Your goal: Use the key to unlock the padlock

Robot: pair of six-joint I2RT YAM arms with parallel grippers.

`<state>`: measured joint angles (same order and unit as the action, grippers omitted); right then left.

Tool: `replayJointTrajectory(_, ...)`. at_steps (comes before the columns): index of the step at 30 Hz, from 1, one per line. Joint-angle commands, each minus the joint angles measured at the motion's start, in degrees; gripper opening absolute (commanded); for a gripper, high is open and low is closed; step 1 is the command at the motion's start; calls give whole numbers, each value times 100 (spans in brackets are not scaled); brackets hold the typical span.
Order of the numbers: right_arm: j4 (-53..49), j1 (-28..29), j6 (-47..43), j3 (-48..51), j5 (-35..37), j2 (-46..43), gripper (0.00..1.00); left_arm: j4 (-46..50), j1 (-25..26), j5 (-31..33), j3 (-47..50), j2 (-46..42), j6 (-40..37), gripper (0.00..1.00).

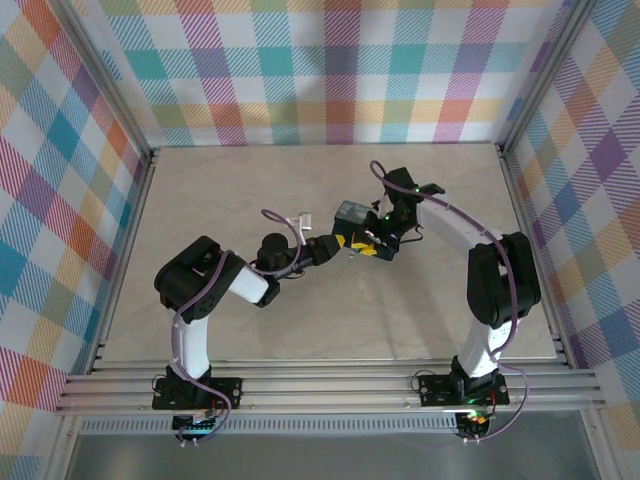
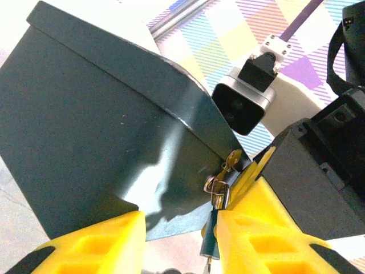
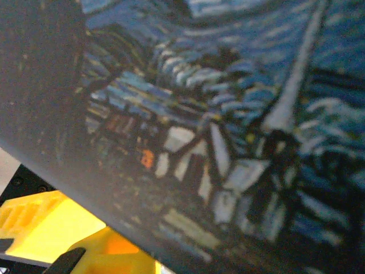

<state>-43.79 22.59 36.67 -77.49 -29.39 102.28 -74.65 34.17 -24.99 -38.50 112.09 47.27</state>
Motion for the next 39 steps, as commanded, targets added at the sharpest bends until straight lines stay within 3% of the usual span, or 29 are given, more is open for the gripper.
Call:
replayJointTrajectory(1, -250, 57, 24, 68, -410, -147, 0, -296, -59, -241, 70, -125, -396, 37)
replayJointTrajectory(14, -206, 48, 43, 33, -384, -120, 0, -292, 313, -420, 139, -47, -760, 38)
replayJointTrajectory(21, -147, 35, 73, 50, -322, -148, 0, -304, 379, -366, 280, -63, -728, 33)
replayJointTrajectory(30, -87, 26, 103, 45, -313, -168, 0, -296, 484, -416, 368, -104, -674, 36)
replayJointTrajectory(39, -53, 29, 130, 101, -339, -231, 0, -298, 519, -514, 120, -13, -546, 25)
